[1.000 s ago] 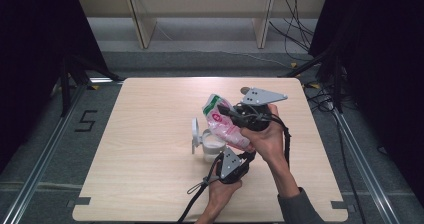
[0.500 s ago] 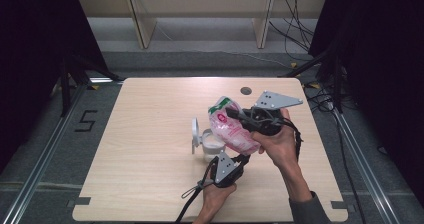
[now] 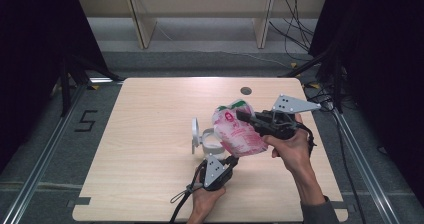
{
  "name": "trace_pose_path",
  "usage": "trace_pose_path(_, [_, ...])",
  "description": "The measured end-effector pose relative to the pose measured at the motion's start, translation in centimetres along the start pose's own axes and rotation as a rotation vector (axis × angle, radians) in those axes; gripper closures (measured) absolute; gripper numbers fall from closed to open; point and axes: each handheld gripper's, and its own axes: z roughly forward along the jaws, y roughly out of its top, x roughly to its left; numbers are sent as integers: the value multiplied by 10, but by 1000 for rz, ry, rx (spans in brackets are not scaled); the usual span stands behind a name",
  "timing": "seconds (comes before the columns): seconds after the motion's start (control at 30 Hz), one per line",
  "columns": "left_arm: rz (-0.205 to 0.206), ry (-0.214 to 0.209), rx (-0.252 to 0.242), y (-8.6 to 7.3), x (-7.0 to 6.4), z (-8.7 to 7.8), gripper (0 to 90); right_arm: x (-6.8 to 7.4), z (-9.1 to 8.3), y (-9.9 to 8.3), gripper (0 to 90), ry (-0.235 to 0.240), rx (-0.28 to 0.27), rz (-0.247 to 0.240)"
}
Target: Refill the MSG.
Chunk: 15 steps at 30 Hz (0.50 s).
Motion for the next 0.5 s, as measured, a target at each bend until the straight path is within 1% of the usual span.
trace_pose_path(0.03, [1, -2, 0, -1, 1, -1, 833, -1, -1, -1, 900, 8, -13, -18])
trace_pose_path(0.07, [51, 9, 42, 0, 4, -4, 833, 0, -2, -2, 900, 15, -10, 7])
trace_pose_path(0.1, [46, 11, 41, 0, 4, -5, 834, 1, -4, -3, 900, 12, -10, 6])
trace_pose_path(0.13, [45, 4, 31, -1, 3, -5, 834, 0, -5, -4, 900, 12, -6, 7])
trace_pose_path(0.17, [9, 2, 13, -1, 1, -5, 834, -1, -7, -5, 900, 19, -12, -10])
trace_pose_path(0.2, [17, 1, 12, -2, 1, -6, 833, -1, -8, -6, 900, 23, -13, 8])
trace_pose_path(0.23, [42, 5, 20, -1, 2, -7, 834, -2, -10, -8, 900, 22, -23, 3])
trace_pose_path(0.27, [40, 5, 16, -1, 2, -8, 834, -4, -12, -9, 900, 32, -24, 15])
trace_pose_path(0.3, [36, 9, 19, -2, 1, -8, 835, -6, -14, -11, 900, 29, -37, 9])
trace_pose_path(0.33, [47, 12, 15, -2, 1, -9, 836, -6, -16, -13, 900, 38, -40, 38])
trace_pose_path(0.37, [41, 23, 17, -1, 1, -10, 836, -8, -18, -15, 900, 42, -44, 39])
trace_pose_path(0.4, [54, 22, 15, -1, 2, -10, 837, -10, -20, -16, 900, 40, -52, 37])
trace_pose_path(0.43, [49, 23, 13, -1, 2, -11, 837, -12, -22, -17, 900, 51, -59, 28])
trace_pose_path(0.47, [45, 30, 4, -1, 2, -11, 838, -13, -23, -19, 900, 45, -69, 35])
trace_pose_path(0.5, [61, 36, 14, 0, 3, -12, 838, -12, -25, -19, 900, 39, -64, 46])
